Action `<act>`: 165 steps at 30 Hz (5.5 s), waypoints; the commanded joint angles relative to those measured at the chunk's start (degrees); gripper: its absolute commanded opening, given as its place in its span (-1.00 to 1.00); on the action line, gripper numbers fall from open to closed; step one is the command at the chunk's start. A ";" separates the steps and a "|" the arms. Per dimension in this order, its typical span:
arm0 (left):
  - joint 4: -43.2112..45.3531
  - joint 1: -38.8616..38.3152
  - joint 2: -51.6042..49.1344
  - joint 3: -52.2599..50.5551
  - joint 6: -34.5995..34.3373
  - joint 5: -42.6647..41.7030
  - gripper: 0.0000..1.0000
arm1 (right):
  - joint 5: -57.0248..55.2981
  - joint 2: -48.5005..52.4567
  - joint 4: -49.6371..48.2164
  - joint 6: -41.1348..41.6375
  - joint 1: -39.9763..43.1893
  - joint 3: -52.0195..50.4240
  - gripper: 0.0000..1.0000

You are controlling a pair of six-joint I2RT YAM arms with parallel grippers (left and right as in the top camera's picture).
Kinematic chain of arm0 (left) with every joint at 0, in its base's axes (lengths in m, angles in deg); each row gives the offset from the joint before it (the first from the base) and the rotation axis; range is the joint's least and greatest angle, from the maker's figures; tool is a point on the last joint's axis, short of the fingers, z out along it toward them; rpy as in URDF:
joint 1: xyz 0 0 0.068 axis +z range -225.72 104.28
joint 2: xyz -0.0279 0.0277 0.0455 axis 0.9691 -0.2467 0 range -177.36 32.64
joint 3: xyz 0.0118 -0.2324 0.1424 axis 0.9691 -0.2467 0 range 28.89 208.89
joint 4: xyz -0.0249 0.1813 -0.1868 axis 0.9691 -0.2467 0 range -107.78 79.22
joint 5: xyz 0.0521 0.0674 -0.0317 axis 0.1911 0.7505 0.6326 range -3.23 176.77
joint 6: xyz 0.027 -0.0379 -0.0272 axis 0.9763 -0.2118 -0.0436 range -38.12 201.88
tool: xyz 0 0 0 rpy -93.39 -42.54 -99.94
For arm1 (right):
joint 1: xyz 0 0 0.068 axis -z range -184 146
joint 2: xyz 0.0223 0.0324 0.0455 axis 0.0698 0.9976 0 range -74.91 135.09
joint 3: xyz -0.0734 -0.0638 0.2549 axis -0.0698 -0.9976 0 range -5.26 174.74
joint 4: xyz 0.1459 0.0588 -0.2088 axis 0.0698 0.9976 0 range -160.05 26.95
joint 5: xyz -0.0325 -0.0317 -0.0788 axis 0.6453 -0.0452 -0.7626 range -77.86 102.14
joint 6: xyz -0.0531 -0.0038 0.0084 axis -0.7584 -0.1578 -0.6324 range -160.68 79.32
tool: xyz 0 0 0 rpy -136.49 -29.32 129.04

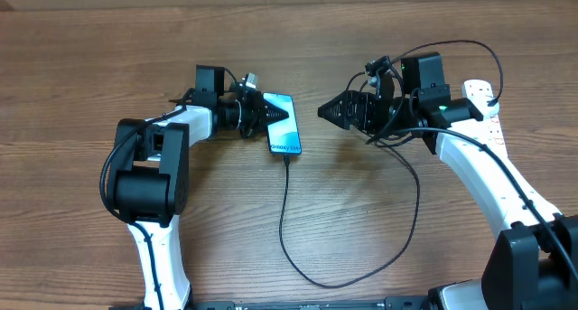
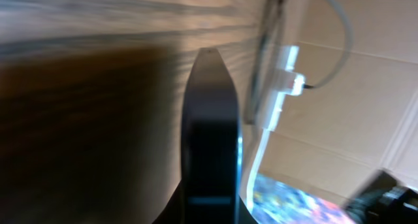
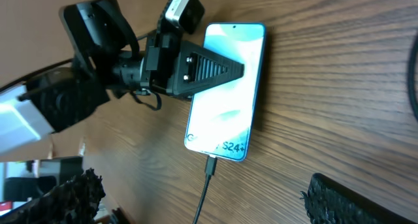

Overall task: Plug charger to phone and switch on socket
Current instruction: 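Lower the phone flat onto the table with the left gripper and release, then move the right gripper over the white power strip's switch, then press down the power strip switch with the right gripper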

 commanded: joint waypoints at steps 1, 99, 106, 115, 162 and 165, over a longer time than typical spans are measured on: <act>-3.37 -0.74 0.79 0.96 9.11 6.93 -0.85 | -1.46 -1.57 0.59 -1.97 0.07 0.28 0.99; -60.98 -11.91 13.25 38.71 24.81 41.94 1.00 | -29.64 14.12 -12.66 10.99 38.29 0.28 -0.92; -60.92 -11.91 13.25 38.71 24.85 41.99 1.00 | -34.40 14.19 -12.28 13.57 37.31 0.28 -0.92; -60.54 -12.02 13.25 38.71 24.87 41.99 1.00 | -38.49 14.25 -10.99 16.28 37.64 0.26 -0.92; -59.71 -12.02 13.25 38.71 25.49 42.36 0.99 | -32.81 18.58 -13.68 15.78 37.79 0.22 -0.92; -59.76 -12.02 13.25 38.71 25.49 42.36 1.00 | -32.48 18.58 -14.58 14.75 37.24 0.22 -0.92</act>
